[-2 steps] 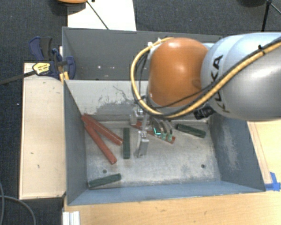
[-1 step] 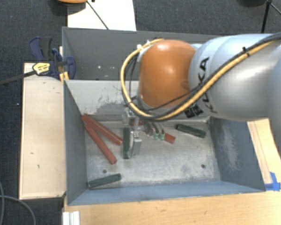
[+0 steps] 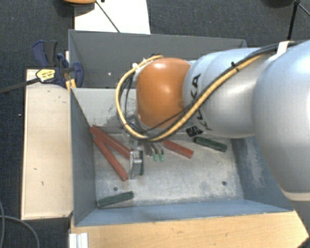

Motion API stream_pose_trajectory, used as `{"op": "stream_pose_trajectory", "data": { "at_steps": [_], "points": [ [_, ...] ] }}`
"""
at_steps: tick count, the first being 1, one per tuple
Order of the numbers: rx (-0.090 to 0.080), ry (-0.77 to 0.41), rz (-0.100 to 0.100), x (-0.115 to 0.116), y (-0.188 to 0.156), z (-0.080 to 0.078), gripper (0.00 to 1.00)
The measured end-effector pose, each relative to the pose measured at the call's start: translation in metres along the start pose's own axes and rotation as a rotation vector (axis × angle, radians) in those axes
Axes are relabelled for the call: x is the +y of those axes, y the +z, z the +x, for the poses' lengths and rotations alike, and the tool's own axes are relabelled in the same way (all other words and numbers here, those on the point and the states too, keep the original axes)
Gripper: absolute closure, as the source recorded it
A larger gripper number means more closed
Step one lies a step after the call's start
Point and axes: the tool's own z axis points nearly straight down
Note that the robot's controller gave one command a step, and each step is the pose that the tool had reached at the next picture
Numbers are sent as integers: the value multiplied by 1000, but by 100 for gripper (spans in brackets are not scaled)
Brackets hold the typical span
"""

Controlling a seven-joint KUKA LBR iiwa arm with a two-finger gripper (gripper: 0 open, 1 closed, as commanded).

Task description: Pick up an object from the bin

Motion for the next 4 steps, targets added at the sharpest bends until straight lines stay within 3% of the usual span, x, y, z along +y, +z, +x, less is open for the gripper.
{"op": "stream_pose_trajectory", "data": {
  "at_steps": [1, 2, 3, 4],
  "points": [
    [5, 132, 3, -4, 28, -10, 0],
    [-2, -103, 1, 23, 61, -33, 0],
    [0, 50, 2, -8, 73, -35, 100],
    [3, 52, 2, -8, 76, -34, 0]
  ]
}}
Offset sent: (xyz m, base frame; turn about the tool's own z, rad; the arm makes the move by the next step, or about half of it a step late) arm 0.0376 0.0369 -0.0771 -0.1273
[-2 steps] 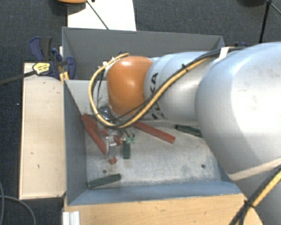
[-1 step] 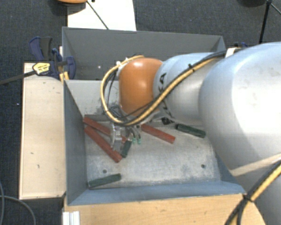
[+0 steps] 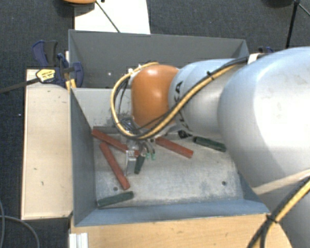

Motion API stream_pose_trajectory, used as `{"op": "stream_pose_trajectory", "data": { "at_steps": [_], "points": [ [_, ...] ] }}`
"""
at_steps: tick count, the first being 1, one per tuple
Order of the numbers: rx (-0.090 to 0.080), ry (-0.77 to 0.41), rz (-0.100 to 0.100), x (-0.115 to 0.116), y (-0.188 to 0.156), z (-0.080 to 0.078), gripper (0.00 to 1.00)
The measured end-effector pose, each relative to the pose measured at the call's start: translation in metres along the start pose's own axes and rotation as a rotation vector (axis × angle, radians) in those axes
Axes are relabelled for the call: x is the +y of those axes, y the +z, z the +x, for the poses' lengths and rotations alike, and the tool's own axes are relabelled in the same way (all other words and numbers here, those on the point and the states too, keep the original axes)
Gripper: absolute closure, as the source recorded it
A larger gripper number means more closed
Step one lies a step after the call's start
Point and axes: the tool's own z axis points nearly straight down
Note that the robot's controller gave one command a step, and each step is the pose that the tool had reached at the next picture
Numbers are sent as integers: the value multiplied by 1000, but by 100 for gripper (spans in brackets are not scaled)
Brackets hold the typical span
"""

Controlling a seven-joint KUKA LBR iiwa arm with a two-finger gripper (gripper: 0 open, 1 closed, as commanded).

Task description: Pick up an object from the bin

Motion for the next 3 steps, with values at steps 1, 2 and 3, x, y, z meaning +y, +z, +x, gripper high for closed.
{"op": "stream_pose_trajectory", "data": {
  "at_steps": [1, 2, 3],
  "points": [
    [0, 0, 0, 0, 0, 0, 0],
    [6, 13, 2, -5, -53, 18, 0],
    [-15, 41, -5, -6, -69, 10, 0]
  ]
}}
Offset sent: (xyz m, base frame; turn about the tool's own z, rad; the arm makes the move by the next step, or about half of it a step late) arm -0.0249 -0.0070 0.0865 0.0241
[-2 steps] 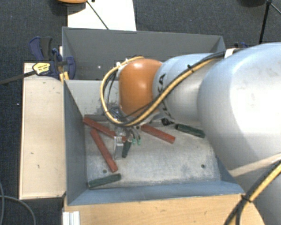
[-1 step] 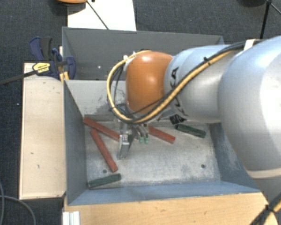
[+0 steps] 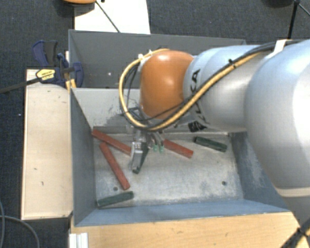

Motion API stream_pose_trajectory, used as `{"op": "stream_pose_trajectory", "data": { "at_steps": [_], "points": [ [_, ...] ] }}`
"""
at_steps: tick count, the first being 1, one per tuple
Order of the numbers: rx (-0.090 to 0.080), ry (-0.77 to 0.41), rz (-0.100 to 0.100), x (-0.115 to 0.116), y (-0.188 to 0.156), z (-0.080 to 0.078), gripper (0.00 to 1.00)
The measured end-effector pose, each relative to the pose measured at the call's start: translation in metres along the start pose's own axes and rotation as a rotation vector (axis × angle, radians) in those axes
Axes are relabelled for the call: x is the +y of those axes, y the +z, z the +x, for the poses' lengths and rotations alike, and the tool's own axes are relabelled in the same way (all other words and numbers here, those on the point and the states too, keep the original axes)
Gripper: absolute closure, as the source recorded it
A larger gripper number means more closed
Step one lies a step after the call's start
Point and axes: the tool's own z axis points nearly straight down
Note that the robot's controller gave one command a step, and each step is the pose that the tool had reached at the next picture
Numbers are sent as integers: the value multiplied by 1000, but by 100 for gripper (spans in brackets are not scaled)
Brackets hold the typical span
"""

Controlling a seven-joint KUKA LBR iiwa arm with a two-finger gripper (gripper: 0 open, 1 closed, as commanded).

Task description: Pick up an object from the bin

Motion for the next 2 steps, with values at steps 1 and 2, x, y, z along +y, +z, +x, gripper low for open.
{"op": "stream_pose_trajectory", "data": {
  "at_steps": [1, 2],
  "points": [
    [10, -45, 4, -29, 62, -14, 0],
    [11, 146, 8, -3, 69, -17, 100]
  ]
}}
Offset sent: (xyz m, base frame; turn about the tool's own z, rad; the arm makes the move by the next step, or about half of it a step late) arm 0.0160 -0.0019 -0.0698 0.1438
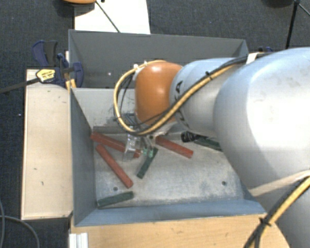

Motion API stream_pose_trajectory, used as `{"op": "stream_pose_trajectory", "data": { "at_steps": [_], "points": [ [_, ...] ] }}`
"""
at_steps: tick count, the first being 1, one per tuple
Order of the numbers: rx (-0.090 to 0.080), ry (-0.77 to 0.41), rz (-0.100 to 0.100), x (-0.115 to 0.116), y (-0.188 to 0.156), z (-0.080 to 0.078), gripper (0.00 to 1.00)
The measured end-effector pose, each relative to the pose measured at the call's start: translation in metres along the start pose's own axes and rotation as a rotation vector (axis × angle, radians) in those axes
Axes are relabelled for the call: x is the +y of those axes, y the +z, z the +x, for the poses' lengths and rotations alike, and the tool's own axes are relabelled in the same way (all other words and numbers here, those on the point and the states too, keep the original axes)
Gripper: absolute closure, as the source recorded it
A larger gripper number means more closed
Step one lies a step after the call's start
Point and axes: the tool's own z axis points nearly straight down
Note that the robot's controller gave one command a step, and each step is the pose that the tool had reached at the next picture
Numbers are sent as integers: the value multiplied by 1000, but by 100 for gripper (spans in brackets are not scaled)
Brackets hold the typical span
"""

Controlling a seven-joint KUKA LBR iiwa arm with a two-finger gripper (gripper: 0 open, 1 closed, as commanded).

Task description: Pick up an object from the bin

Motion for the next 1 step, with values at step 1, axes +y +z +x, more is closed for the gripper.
{"op": "stream_pose_trajectory", "data": {
  "at_steps": [1],
  "points": [
    [0, 1, 0, 0, 0, 0, 100]
  ]
}}
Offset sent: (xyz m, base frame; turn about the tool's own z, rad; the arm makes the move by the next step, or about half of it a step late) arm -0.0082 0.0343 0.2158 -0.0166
